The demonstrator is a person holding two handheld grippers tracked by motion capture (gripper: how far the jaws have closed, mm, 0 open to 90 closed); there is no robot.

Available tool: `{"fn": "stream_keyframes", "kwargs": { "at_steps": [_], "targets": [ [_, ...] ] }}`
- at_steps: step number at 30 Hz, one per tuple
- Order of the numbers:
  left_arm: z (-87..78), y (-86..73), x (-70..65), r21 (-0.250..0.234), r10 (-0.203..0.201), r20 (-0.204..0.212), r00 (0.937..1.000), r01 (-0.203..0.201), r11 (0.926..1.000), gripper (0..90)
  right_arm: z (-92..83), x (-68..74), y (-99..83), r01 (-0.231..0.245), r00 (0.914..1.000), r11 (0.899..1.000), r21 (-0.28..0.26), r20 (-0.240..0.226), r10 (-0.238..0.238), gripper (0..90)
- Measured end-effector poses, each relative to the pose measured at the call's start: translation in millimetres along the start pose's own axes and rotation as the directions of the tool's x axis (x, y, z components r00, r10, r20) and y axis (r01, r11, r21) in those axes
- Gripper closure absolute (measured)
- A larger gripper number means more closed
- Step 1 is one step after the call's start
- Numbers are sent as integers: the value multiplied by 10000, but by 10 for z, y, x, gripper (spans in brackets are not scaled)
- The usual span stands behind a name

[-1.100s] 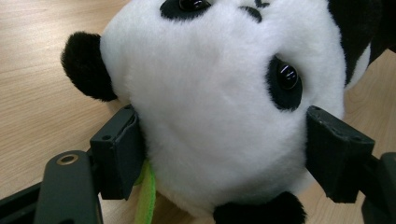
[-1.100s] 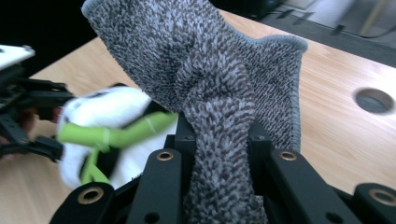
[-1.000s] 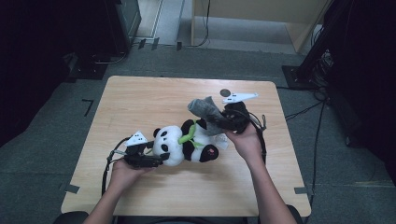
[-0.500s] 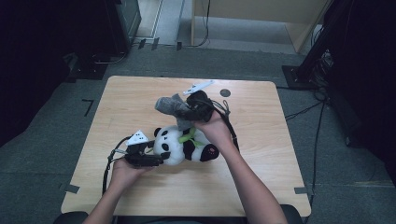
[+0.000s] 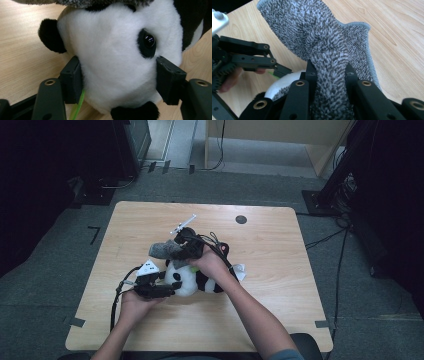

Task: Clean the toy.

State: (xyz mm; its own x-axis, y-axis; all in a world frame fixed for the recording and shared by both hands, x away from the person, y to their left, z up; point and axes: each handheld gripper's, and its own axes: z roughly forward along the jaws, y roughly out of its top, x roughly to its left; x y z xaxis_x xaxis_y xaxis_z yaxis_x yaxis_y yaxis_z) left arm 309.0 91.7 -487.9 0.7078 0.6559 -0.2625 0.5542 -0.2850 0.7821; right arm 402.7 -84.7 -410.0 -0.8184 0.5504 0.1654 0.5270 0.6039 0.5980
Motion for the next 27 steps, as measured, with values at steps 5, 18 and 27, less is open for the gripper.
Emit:
{"fn": "stream_keyframes", "kwargs": {
  "at_steps": [5, 18, 27],
  "targets": [
    [12, 18, 4, 115, 7, -29, 10000, -7, 9999, 377, -23, -96, -53, -93, 9997, 9999, 93, 219, 91, 748],
    [19, 21, 10, 38, 14, 43, 10000, -14, 10000, 383, -255, -336, -171, -114, 9819, 9987, 491, 1894, 19, 740],
    [15, -14, 27, -156, 60, 141, 9999, -57, 9999, 362, -621, -573, -168, -657, 9537, 9978, 58, 2946, 611, 748]
  ]
}}
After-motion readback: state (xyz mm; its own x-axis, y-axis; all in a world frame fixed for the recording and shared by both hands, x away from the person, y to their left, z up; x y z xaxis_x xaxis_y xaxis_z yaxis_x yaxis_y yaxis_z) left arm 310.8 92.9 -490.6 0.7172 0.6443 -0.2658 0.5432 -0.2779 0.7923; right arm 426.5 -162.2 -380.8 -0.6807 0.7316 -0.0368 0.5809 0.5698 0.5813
